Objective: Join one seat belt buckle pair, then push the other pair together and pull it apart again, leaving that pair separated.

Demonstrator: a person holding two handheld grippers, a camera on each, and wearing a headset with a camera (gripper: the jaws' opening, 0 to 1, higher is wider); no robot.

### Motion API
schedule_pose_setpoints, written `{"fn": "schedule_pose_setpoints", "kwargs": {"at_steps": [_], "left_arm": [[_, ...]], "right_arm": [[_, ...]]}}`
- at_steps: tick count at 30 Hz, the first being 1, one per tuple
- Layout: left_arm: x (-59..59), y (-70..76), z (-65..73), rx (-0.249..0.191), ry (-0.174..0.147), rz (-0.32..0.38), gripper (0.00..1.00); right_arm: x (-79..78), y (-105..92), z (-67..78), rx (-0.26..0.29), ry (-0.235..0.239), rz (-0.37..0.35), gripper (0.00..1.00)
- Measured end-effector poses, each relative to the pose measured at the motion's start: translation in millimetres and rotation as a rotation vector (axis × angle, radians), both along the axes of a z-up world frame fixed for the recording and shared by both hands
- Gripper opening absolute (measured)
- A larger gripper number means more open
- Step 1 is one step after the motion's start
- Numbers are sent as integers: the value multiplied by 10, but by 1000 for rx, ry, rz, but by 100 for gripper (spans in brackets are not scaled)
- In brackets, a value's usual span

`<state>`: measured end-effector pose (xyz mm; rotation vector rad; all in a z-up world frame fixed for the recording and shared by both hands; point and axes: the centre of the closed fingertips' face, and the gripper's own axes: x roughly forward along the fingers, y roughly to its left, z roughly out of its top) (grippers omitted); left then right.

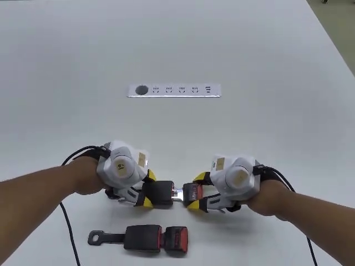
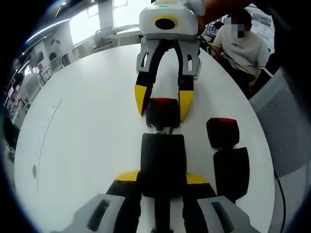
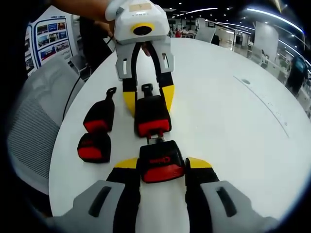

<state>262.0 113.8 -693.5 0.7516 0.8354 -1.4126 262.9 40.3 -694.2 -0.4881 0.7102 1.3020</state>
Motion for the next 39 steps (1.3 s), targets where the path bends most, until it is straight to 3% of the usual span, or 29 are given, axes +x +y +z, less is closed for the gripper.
{"fn": "schedule_pose_setpoints", "kwargs": {"at_steps": [11, 39], "left_arm": [[5, 20, -12, 6, 0, -15, 33], [22, 1, 5, 1, 1, -9, 32]], "right_arm": [[-10, 152, 20, 8, -1, -10, 33], [26, 166, 28, -14, 0, -17, 33]]}}
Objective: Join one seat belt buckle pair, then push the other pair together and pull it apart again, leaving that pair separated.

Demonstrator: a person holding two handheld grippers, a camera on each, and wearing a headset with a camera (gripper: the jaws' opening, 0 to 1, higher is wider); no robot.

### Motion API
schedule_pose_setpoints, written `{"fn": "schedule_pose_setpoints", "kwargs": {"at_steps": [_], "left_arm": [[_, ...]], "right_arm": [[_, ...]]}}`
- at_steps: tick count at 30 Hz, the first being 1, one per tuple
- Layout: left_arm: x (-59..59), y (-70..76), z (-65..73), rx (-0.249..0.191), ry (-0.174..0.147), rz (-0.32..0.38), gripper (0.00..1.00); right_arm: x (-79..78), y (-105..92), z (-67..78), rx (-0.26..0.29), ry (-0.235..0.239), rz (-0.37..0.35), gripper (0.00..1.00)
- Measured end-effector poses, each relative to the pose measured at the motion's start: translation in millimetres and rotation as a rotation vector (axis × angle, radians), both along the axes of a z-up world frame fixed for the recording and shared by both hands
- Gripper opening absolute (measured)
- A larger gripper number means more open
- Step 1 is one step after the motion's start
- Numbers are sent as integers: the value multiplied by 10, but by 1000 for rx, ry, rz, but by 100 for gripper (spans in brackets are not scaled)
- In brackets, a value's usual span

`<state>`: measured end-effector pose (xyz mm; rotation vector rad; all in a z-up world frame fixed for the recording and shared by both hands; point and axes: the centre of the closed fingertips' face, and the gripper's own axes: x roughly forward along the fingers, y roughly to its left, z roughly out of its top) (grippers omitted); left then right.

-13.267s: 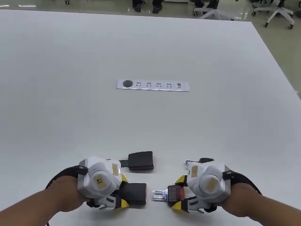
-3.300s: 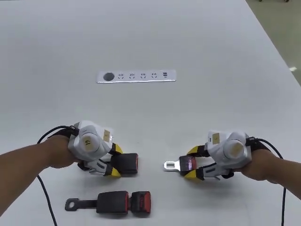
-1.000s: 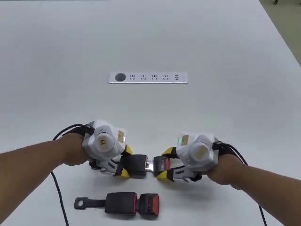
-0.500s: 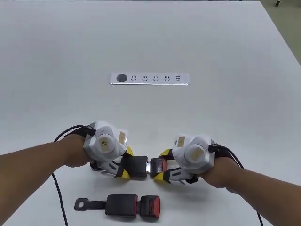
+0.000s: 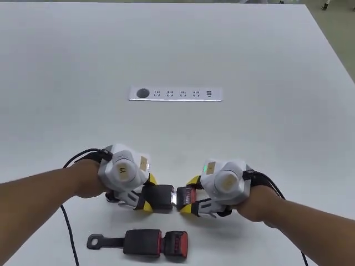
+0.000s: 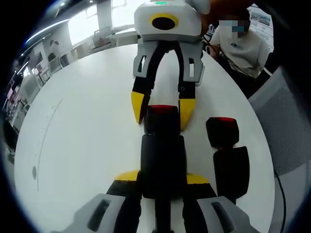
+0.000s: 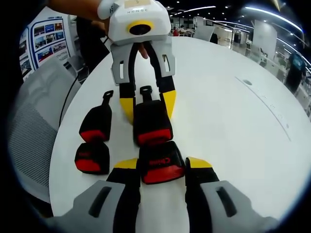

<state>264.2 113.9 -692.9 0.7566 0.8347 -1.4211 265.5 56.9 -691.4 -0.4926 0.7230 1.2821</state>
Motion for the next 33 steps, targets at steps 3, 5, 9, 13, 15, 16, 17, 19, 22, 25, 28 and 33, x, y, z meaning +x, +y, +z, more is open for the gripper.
{"fn": "schedule_pose_setpoints", "kwargs": {"at_steps": [3, 5, 9, 13, 15, 16, 17, 19, 22, 25, 28, 33], "left_arm": [[2, 4, -13, -4, 2, 3, 32], [2, 5, -15, -7, 3, 4, 32], [3, 16, -20, -16, 3, 5, 33], [2, 18, -21, -25, 4, 10, 33], [-2, 19, -17, -33, 6, 14, 33], [-3, 20, -14, -38, 6, 16, 33], [-3, 21, -13, -42, 7, 17, 33], [-9, 7, 3, -52, 8, 18, 33], [-25, -8, 23, -62, 12, 20, 33], [-29, -13, 28, -69, 12, 22, 33], [-28, 0, 29, -75, 10, 24, 33], [-22, 7, 34, -82, 14, 29, 33]], "right_arm": [[6, -2, -7, 5, 1, 0, 33], [1, 3, -1, 10, 2, 1, 34], [-17, 7, 19, 15, -2, 2, 34], [-18, 5, 13, 21, -3, 7, 34], [-13, 3, 9, 27, -3, 6, 34], [-11, 0, 8, 29, -6, 4, 34], [-14, 0, 10, 31, -9, 2, 34], [-12, 0, 14, 41, -7, -4, 34], [-11, 4, 15, 48, -6, -2, 34], [-3, -5, 4, 51, -6, 3, 34], [-2, -43, 3, 57, -6, 3, 34], [6, -134, 1, 70, -5, -5, 34]]}}
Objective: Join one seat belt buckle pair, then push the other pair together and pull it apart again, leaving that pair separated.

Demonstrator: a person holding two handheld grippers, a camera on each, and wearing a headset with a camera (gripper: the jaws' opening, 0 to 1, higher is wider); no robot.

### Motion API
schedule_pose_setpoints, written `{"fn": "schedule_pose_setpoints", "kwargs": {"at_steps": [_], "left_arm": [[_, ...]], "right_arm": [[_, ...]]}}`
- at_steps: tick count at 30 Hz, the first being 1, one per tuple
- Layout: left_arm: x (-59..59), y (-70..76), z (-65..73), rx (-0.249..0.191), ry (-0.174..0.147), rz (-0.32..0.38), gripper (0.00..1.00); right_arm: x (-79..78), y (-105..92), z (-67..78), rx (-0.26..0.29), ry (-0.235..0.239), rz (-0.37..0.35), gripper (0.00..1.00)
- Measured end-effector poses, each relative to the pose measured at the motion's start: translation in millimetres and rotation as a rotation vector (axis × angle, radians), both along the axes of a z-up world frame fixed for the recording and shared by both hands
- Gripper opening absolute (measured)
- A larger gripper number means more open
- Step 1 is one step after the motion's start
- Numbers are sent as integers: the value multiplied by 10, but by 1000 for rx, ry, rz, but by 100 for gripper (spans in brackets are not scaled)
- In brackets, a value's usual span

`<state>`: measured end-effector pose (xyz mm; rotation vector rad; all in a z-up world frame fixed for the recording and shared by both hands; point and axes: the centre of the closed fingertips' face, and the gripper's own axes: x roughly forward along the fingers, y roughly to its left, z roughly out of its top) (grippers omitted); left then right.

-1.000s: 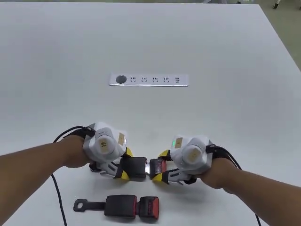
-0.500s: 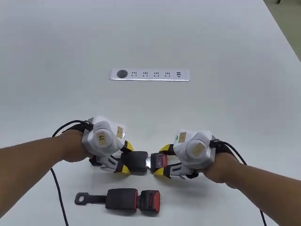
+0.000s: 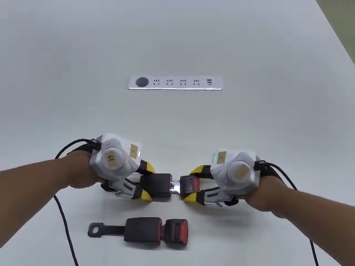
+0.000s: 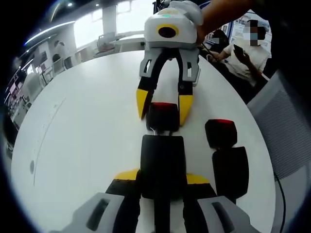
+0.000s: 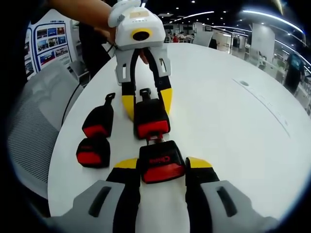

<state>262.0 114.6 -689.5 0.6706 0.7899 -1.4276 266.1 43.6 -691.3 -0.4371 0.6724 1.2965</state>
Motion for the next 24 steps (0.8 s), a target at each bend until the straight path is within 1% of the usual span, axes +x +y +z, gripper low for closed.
{"fn": "schedule_pose_setpoints", "kwargs": {"at_steps": [6, 12, 24], "left_arm": [[-2, -13, 5, -11, 3, 18, 33], [2, 1, -7, -1, 1, 7, 33], [-5, -7, 1, 2, 2, -3, 33]], "right_arm": [[-22, -26, 3, 16, -2, -10, 34], [-20, -70, 2, 18, -7, -4, 34], [-40, -348, -1, 10, -5, -13, 34]]}}
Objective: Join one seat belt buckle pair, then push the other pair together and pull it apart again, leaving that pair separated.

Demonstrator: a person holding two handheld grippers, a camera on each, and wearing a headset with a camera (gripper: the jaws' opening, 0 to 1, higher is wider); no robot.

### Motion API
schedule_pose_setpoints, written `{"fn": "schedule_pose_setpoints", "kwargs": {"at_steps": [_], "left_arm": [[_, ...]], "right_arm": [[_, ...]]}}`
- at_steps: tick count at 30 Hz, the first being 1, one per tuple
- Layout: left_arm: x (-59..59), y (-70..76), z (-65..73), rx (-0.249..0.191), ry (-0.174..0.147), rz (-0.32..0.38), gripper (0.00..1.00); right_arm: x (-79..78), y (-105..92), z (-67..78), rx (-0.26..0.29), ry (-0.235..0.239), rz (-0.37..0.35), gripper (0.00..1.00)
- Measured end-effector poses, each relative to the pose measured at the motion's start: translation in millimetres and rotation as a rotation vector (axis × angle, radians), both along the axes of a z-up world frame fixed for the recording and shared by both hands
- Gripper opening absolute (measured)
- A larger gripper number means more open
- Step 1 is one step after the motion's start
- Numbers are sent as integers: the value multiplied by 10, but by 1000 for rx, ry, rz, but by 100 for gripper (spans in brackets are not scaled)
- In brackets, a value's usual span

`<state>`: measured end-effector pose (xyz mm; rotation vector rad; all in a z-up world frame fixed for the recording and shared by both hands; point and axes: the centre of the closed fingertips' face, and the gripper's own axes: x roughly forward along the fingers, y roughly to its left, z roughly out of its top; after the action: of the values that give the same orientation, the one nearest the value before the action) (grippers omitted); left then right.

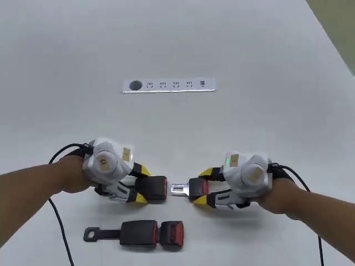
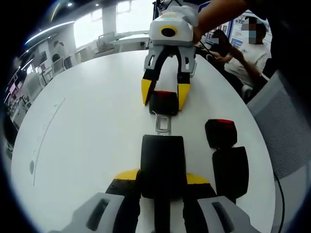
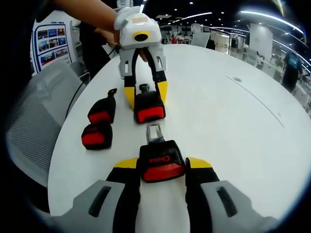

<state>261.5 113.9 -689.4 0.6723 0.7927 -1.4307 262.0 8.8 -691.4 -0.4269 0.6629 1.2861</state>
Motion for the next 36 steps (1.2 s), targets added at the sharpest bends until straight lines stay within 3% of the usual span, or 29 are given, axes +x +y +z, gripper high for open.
{"fn": "schedule_pose_setpoints", "kwargs": {"at_steps": [36], "left_arm": [[-31, 15, -1, 13, 4, -3, 34]], "right_arm": [[-89, -600, 16, -14, 6, -38, 34]]}}
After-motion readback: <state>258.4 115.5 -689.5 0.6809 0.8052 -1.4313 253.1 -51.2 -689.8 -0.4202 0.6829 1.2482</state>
